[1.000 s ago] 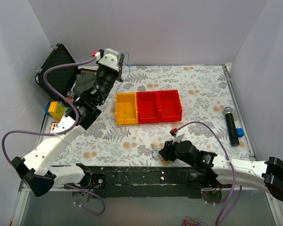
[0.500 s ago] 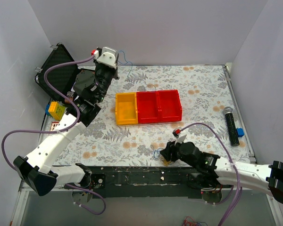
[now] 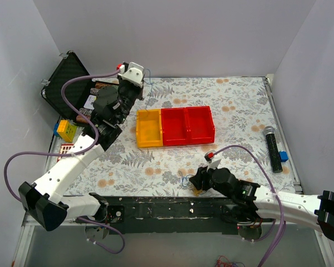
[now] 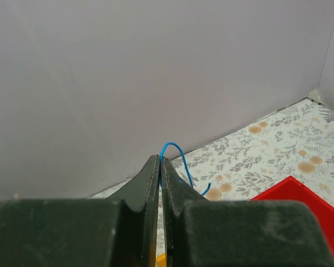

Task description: Untangle the cables

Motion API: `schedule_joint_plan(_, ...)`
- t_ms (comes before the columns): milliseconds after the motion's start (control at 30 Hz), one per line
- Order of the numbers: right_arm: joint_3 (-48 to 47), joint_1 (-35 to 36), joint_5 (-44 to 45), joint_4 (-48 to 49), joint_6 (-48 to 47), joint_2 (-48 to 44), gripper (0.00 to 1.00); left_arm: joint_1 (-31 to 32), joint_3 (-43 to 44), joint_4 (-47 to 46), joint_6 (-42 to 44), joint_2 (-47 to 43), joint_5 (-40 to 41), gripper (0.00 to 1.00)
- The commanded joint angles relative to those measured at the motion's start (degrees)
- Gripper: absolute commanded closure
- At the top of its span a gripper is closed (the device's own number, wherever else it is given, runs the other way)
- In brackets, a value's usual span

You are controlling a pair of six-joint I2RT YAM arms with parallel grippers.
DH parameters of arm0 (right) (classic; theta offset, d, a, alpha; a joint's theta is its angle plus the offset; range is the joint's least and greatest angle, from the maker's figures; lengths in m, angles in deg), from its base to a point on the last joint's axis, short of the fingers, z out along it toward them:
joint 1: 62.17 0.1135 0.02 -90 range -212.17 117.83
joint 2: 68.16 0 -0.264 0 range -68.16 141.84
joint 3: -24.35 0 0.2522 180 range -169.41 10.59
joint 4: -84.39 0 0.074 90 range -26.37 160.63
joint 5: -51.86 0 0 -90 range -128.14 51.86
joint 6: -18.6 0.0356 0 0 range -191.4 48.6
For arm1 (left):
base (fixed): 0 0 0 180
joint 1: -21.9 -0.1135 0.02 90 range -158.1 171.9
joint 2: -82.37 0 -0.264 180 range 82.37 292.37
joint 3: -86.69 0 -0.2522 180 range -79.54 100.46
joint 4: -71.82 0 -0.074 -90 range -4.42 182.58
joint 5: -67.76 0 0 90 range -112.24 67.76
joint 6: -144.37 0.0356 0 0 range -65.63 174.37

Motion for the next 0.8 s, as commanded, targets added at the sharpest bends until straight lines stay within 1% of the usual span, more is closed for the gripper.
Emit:
schedule_joint_plan(0, 0.2, 0.3, 1.3, 1.5, 0.7, -0.2, 0.48, -0.7, -0.5, -0.3, 0.4, -0.5, -0.5, 1.00)
schedule_joint_plan(167, 0.2, 0.2, 1.1, 1.2, 0.7, -0.5, 0.48, -1.3, 0.0, -2.5, 2.1, -0.9, 0.9, 1.00)
schedule_joint_plan(300, 0.4, 0.2, 0.8, 1.2, 0.9, -0.9, 0.49, -1.4, 1.0, -8.0, 4.8, -1.2, 5.6, 1.00)
schedule_joint_plan(367, 0.5, 0.3, 0.6, 1.2, 0.9, -0.9, 0.49, -1.5, 2.4, -9.8, 5.7, -1.0, 6.7, 1.00)
schedule_joint_plan(600, 0.4, 0.2, 0.2, 1.4, 1.2, -0.3, 0.49, -1.5, 7.0, -13.5, 6.9, -0.9, 6.1, 1.00)
schedule_joint_plan(767, 0.4, 0.2, -0.1, 1.3, 1.4, -0.2, 0.50, -1.5, 5.9, -13.0, 6.7, -1.3, 5.8, 1.00)
